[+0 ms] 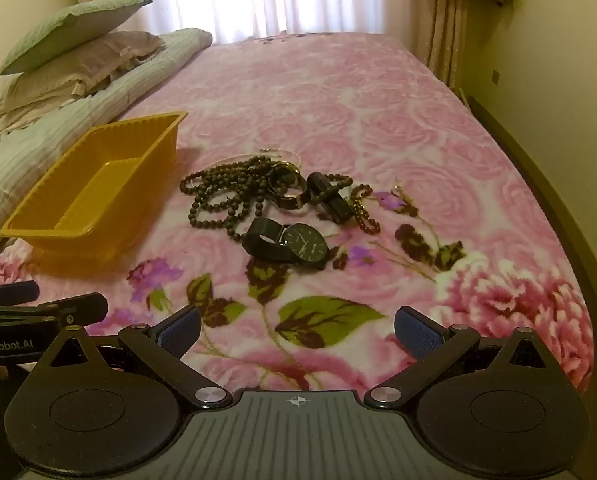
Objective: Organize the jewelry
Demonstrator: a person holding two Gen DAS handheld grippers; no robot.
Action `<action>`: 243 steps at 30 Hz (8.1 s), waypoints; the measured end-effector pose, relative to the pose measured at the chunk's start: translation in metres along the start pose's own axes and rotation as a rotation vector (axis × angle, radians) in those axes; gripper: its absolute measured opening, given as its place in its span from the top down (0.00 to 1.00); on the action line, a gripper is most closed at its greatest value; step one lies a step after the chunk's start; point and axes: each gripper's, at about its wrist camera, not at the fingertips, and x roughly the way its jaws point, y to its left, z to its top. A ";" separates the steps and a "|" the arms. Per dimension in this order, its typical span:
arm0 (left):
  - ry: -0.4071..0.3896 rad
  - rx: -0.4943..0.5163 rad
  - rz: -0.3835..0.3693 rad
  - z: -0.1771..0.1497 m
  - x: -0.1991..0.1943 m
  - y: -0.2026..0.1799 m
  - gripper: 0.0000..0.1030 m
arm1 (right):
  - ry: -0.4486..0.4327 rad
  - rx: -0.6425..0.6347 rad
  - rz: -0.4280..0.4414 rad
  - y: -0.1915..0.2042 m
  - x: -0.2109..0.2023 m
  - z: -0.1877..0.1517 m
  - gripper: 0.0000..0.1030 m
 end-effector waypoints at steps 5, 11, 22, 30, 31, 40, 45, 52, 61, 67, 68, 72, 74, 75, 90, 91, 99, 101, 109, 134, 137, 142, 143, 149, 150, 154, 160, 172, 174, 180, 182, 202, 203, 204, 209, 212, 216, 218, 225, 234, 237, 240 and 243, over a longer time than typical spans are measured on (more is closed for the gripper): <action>0.012 -0.040 -0.042 -0.001 0.002 0.004 0.01 | -0.003 -0.002 -0.002 0.000 0.000 -0.001 0.00; 0.023 -0.035 -0.038 0.000 0.002 0.005 0.01 | -0.005 0.000 -0.003 0.000 -0.002 0.000 0.00; 0.024 -0.032 -0.042 -0.002 0.002 0.006 0.01 | -0.003 0.000 -0.001 0.000 -0.001 -0.002 0.00; 0.025 -0.031 -0.043 -0.002 0.002 0.005 0.01 | -0.003 -0.001 0.000 0.001 -0.001 -0.002 0.00; 0.025 -0.031 -0.044 -0.002 0.002 0.005 0.01 | -0.003 -0.001 -0.001 0.001 -0.001 -0.002 0.00; 0.025 -0.031 -0.044 -0.002 0.003 0.004 0.01 | -0.003 -0.002 0.000 0.001 -0.002 -0.001 0.00; 0.026 -0.032 -0.044 -0.002 0.003 0.004 0.01 | -0.003 -0.001 0.000 0.002 -0.001 -0.001 0.00; 0.027 -0.032 -0.045 -0.002 0.003 0.004 0.01 | -0.003 0.000 0.000 0.002 -0.001 -0.002 0.00; 0.031 -0.035 -0.048 -0.003 0.002 0.003 0.01 | -0.003 0.000 0.001 0.002 -0.001 -0.002 0.00; 0.032 -0.035 -0.049 -0.004 0.003 0.002 0.01 | -0.004 0.000 0.001 0.002 -0.001 -0.002 0.00; 0.032 -0.036 -0.049 -0.004 0.003 0.002 0.01 | -0.004 0.001 0.001 0.002 -0.001 -0.002 0.00; 0.032 -0.036 -0.049 -0.003 0.003 0.003 0.01 | -0.003 0.001 0.002 0.002 0.000 -0.002 0.00; 0.033 -0.036 -0.049 -0.004 0.003 0.002 0.01 | -0.004 0.000 0.002 0.002 -0.001 -0.002 0.00; 0.033 -0.037 -0.050 -0.004 0.003 0.002 0.01 | -0.004 0.001 0.002 0.002 0.000 -0.002 0.00; 0.038 -0.040 -0.055 -0.005 0.006 0.001 0.01 | -0.003 0.002 0.003 0.002 0.000 -0.002 0.00; 0.038 -0.041 -0.056 -0.005 0.006 0.001 0.01 | -0.003 0.002 0.003 0.002 0.000 -0.002 0.00; 0.038 -0.041 -0.056 -0.005 0.006 0.002 0.01 | -0.004 0.003 0.004 0.002 0.000 -0.002 0.00; 0.039 -0.042 -0.057 -0.005 0.006 0.002 0.01 | -0.003 0.002 0.003 0.002 0.000 -0.002 0.00; 0.038 -0.042 -0.057 -0.005 0.006 0.002 0.01 | -0.003 0.004 0.004 0.002 0.000 -0.002 0.00; -0.099 -0.335 0.034 0.060 0.011 0.211 0.20 | -0.025 0.034 0.054 0.016 0.016 0.012 0.00; -0.055 -0.318 0.006 0.059 0.029 0.227 0.33 | -0.016 0.024 0.046 0.020 0.021 0.013 0.00; -0.004 -0.317 -0.039 0.052 0.057 0.232 0.56 | 0.007 -0.013 0.035 0.027 0.029 0.019 0.00; 0.000 -0.321 -0.039 0.051 0.059 0.233 0.64 | 0.005 -0.015 0.033 0.029 0.030 0.021 0.00; 0.010 -0.338 -0.064 0.052 0.072 0.233 0.79 | 0.016 -0.021 0.035 0.034 0.039 0.024 0.00; 0.010 -0.340 -0.061 0.053 0.072 0.233 0.82 | 0.021 -0.019 0.038 0.034 0.041 0.024 0.00; 0.023 -0.332 -0.060 0.056 0.074 0.234 0.84 | 0.033 -0.021 0.046 0.038 0.047 0.022 0.00; 0.066 -0.311 -0.069 0.057 0.082 0.233 0.87 | 0.020 -0.014 0.054 0.037 0.044 0.022 0.00; 0.025 -0.125 0.050 0.077 0.057 0.196 0.97 | -0.003 0.018 0.052 0.023 0.042 0.019 0.00; 0.014 -0.065 0.092 0.083 0.049 0.183 0.97 | -0.018 0.014 0.054 0.020 0.043 0.018 0.01; -0.010 0.145 0.210 0.097 0.034 0.139 0.97 | -0.058 0.004 0.051 0.009 0.050 0.018 0.01; -0.004 0.207 0.247 0.099 0.032 0.125 0.97 | -0.064 -0.013 0.045 0.006 0.056 0.021 0.11; 0.032 0.402 0.361 0.106 0.031 0.075 0.98 | -0.013 -0.133 0.155 -0.038 0.109 0.034 0.36; 0.035 0.409 0.363 0.106 0.032 0.074 0.98 | -0.015 -0.136 0.159 -0.039 0.110 0.035 0.38; 0.037 0.412 0.364 0.106 0.033 0.073 0.98 | -0.016 -0.140 0.163 -0.039 0.111 0.036 0.38; 0.043 0.411 0.366 0.106 0.033 0.074 0.98 | -0.017 -0.149 0.177 -0.038 0.111 0.036 0.56; 0.044 0.412 0.365 0.107 0.033 0.074 0.98 | -0.019 -0.127 0.150 -0.036 0.110 0.036 0.61; 0.050 0.430 0.361 0.106 0.033 0.073 0.98 | -0.021 -0.116 0.120 -0.033 0.107 0.037 0.65; 0.053 0.441 0.357 0.106 0.033 0.072 0.98 | -0.020 -0.117 0.112 -0.031 0.105 0.037 0.65; 0.068 0.485 0.362 0.105 0.036 0.071 0.98 | -0.034 -0.108 0.097 -0.026 0.096 0.040 0.65; 0.063 0.489 0.358 0.104 0.035 0.073 0.98 | -0.089 -0.111 0.218 0.011 0.072 0.067 0.70; 0.059 0.489 0.360 0.103 0.035 0.072 0.98 | -0.101 -0.150 0.279 0.035 0.070 0.075 0.90; 0.057 0.487 0.358 0.103 0.035 0.073 0.98 | -0.102 -0.170 0.286 0.053 0.078 0.079 0.91; 0.056 0.482 0.353 0.103 0.035 0.074 0.98 | -0.079 -0.163 0.295 0.059 0.088 0.081 0.91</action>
